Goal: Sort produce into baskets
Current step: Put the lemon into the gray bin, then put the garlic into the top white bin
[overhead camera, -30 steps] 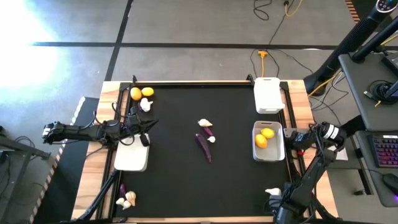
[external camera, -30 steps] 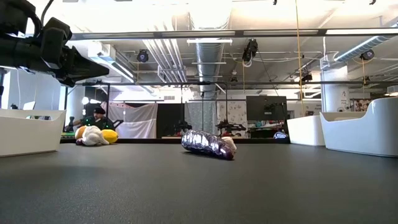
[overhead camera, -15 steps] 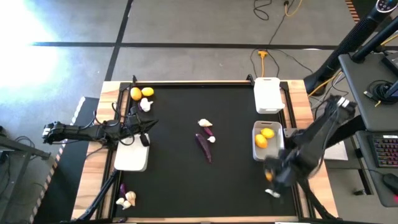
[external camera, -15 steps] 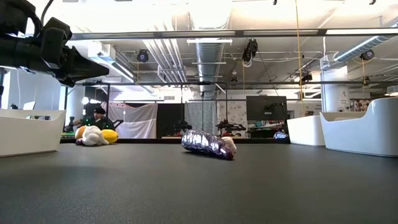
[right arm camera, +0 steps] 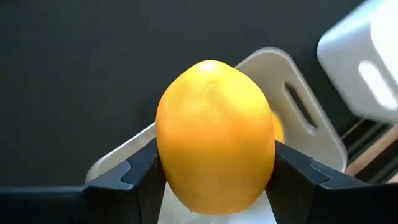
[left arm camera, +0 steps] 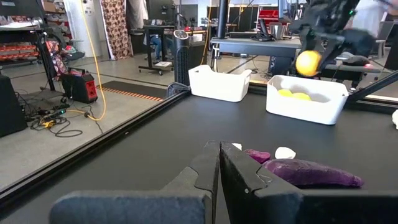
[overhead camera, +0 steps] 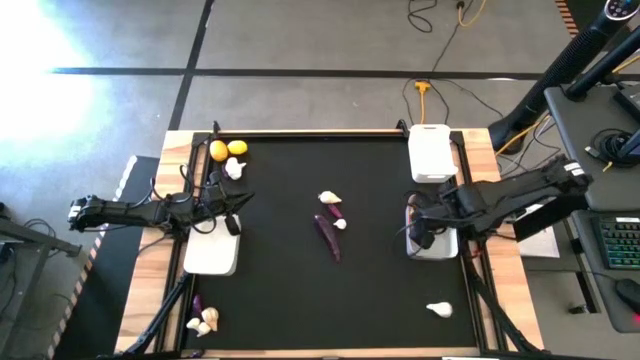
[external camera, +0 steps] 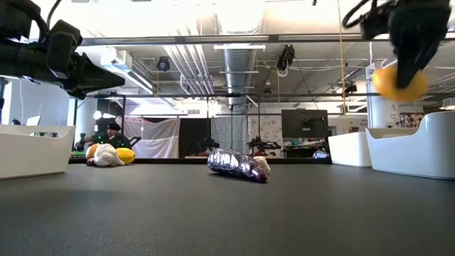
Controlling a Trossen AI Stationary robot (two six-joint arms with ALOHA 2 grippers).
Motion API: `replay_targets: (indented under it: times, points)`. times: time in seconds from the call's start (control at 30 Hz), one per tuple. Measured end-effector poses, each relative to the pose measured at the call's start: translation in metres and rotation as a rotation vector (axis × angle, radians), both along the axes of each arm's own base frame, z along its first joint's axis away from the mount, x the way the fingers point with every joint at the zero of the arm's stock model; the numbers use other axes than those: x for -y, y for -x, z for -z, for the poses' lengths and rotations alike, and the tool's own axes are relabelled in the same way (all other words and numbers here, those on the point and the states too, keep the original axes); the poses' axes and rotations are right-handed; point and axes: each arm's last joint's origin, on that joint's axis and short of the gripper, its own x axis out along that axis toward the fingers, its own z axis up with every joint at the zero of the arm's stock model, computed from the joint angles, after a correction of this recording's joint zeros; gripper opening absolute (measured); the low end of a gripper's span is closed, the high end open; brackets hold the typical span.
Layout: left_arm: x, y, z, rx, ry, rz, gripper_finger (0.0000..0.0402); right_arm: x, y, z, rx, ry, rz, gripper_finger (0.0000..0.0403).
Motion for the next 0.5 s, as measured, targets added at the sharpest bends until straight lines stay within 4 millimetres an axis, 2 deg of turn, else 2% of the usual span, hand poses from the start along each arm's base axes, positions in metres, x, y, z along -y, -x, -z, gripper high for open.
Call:
replay_targets:
  times: [0.27, 0.5]
  points:
    - [0.0, 0.0, 0.0, 0.0, 0.0, 0.0, 0.0, 0.015, 0.007, 0.037, -0.11, 0.203, -0.095, 0.0253]
    - [0.0, 0.0, 0.0, 0.0, 0.0, 0.0, 0.0, 0.016, 0.009, 0.045, -0.13, 0.221, -0.076, 0.0291]
